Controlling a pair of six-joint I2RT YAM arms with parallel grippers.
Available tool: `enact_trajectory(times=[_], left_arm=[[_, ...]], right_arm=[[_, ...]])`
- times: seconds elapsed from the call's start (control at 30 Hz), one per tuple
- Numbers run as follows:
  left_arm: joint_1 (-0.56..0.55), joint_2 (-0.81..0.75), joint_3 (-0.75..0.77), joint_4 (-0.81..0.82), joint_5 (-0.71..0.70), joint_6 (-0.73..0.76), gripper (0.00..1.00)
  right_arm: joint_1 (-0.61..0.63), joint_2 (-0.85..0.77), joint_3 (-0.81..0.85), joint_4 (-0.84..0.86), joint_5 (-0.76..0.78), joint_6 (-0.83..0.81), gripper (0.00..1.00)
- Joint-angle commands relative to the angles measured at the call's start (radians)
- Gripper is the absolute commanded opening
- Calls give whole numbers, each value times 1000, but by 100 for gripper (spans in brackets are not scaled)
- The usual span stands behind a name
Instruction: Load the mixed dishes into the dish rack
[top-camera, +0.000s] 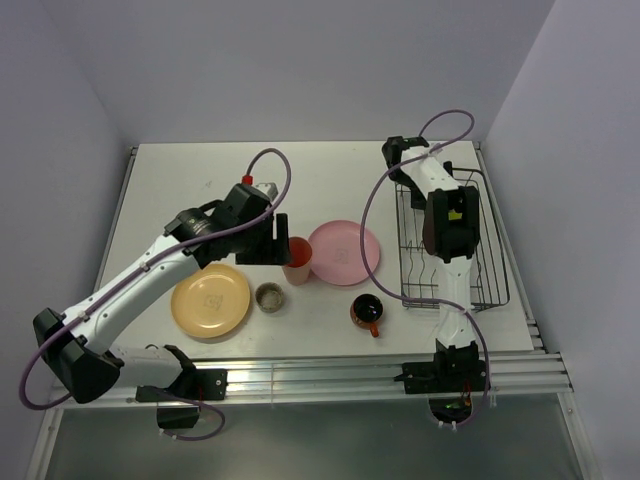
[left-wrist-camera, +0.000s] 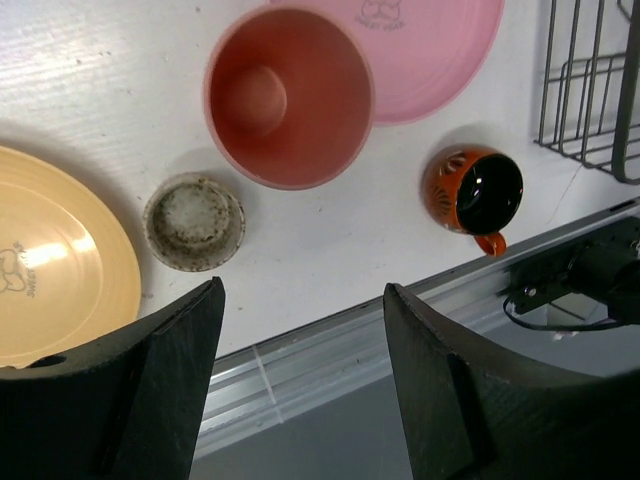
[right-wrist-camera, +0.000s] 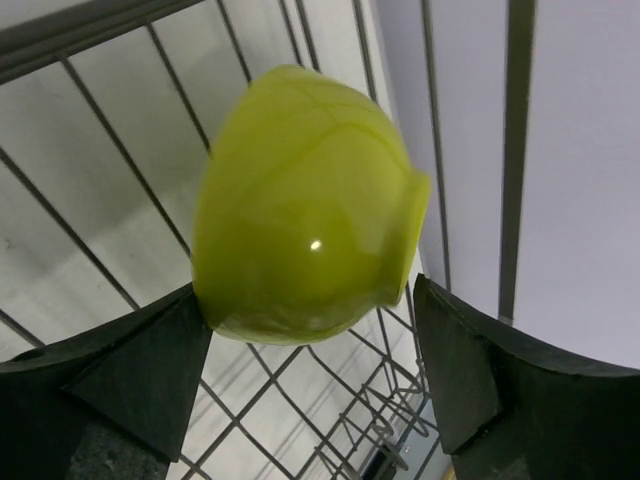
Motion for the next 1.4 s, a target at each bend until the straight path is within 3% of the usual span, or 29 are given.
enact_trajectory(times=[0.0, 0.3, 0.6, 0.77, 0.9, 1.03, 1.3, 1.37], left_arm=[[-45, 27, 13, -3, 14, -34, 70], [-218, 168, 142, -89, -96, -120, 70], [-332, 304, 185, -77, -121, -216, 69], [-356, 402, 210, -6, -98, -261, 66], [-387, 513, 278, 29, -109, -289, 64], [-409, 614, 332, 58, -87, -302, 63], [-416, 763, 389, 11, -109, -295, 59], [-416, 768, 372, 25, -106, -299, 54]], right_arm=[[9, -52, -11, 43, -3, -15, 88], [26, -146, -60, 103, -138, -22, 94], [78, -405, -177, 115, -339, 31, 95], [64, -697, -327, 106, -469, 54, 93], [57, -1042, -540, 138, -635, 64, 91], [57, -1219, -634, 97, -780, 85, 90], [57, -1403, -519, -28, -808, 48, 89], [57, -1423, -504, -41, -819, 48, 90]])
